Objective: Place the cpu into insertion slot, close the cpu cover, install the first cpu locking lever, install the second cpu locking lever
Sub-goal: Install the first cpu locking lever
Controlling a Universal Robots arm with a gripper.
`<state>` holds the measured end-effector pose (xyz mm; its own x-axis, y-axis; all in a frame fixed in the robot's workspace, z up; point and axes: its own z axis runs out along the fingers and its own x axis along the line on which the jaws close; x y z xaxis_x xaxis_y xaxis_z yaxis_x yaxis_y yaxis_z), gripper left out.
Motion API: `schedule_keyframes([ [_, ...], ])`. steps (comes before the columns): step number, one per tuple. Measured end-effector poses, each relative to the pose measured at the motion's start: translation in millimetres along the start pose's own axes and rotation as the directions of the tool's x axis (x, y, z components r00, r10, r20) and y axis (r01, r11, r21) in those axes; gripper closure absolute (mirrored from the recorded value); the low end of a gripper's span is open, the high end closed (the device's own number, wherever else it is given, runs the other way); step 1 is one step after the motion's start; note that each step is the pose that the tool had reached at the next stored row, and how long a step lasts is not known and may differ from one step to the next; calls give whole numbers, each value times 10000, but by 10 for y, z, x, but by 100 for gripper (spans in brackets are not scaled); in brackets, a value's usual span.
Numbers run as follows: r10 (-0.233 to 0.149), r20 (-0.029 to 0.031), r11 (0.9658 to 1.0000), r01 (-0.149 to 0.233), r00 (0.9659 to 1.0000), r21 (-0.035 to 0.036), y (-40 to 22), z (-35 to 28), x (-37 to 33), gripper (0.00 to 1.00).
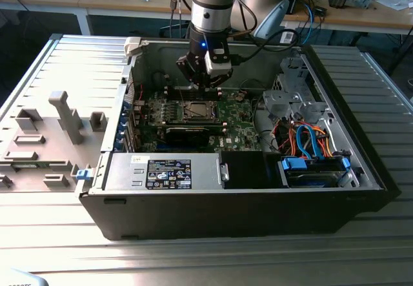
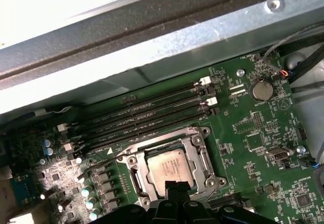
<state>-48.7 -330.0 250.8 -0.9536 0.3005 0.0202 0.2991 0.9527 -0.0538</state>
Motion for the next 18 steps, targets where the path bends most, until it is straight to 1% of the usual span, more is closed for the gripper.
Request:
schedule_keyframes([
  [18,-421,22,9991,421,9991,10,0,0,0,89],
])
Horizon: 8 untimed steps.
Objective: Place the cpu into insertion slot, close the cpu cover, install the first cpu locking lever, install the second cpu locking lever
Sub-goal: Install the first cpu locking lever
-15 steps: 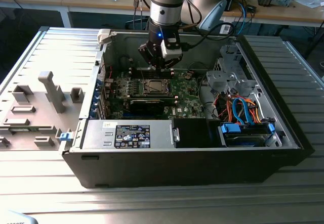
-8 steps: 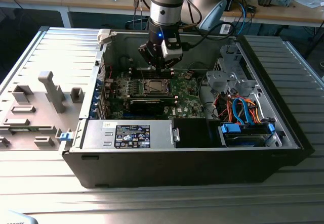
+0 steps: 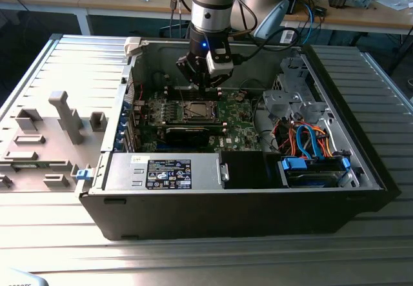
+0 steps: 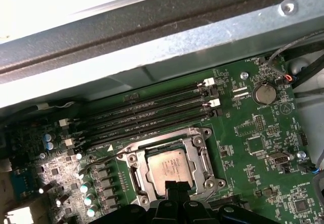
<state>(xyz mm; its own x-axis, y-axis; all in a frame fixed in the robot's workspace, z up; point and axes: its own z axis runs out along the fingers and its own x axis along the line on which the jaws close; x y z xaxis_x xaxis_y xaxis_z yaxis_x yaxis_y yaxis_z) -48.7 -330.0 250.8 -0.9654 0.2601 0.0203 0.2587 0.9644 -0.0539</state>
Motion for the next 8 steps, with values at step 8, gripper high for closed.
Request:
schedule_keyframes([
  [8,-159,9,9999,159,9999,3,0,0,0,89],
])
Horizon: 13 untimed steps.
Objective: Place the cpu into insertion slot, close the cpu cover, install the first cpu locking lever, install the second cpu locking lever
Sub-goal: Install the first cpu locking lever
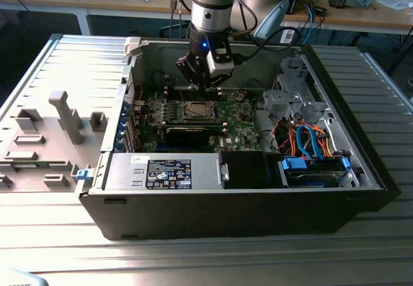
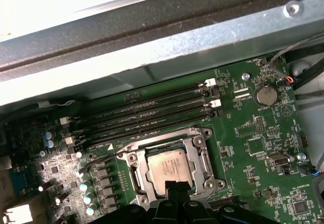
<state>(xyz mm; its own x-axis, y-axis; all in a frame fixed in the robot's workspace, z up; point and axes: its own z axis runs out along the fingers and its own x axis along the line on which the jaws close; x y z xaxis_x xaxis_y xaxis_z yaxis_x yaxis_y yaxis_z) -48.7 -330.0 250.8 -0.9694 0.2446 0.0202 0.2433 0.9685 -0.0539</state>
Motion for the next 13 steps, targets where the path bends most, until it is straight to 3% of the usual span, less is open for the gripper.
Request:
schedule_keyframes([
  [6,-218,11,9998,218,9998,4,0,0,0,89],
  [10,-330,8,9995,330,9995,-34,0,0,0,89],
  [12,-367,-1,9993,367,9993,-87,0,0,0,89],
  [13,-379,-16,9991,379,9993,-163,0,0,0,89],
])
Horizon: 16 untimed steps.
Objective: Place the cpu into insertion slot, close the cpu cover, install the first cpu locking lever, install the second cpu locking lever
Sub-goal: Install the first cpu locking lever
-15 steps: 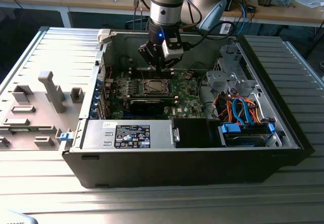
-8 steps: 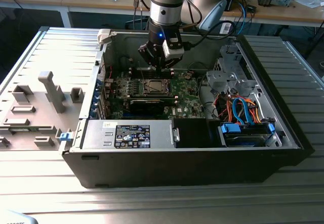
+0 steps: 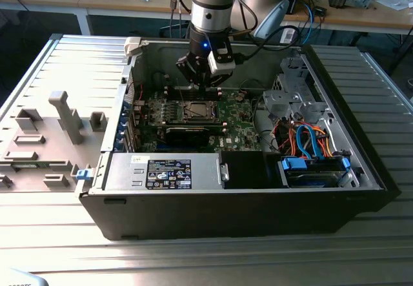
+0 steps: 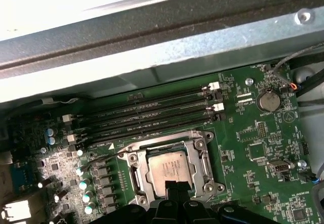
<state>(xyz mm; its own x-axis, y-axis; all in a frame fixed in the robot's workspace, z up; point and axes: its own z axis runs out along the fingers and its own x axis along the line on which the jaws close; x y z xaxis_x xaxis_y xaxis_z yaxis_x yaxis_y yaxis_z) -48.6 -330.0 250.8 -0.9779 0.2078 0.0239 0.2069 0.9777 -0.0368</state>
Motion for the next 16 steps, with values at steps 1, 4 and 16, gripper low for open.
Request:
schedule_keyframes([
  [1,-8,-15,10000,8,10000,-72,0,0,0,89],
  [4,-208,-32,9996,207,9998,-186,2,0,0,89],
  [16,-1425,9,9897,1425,9898,-159,2,3,0,89],
])
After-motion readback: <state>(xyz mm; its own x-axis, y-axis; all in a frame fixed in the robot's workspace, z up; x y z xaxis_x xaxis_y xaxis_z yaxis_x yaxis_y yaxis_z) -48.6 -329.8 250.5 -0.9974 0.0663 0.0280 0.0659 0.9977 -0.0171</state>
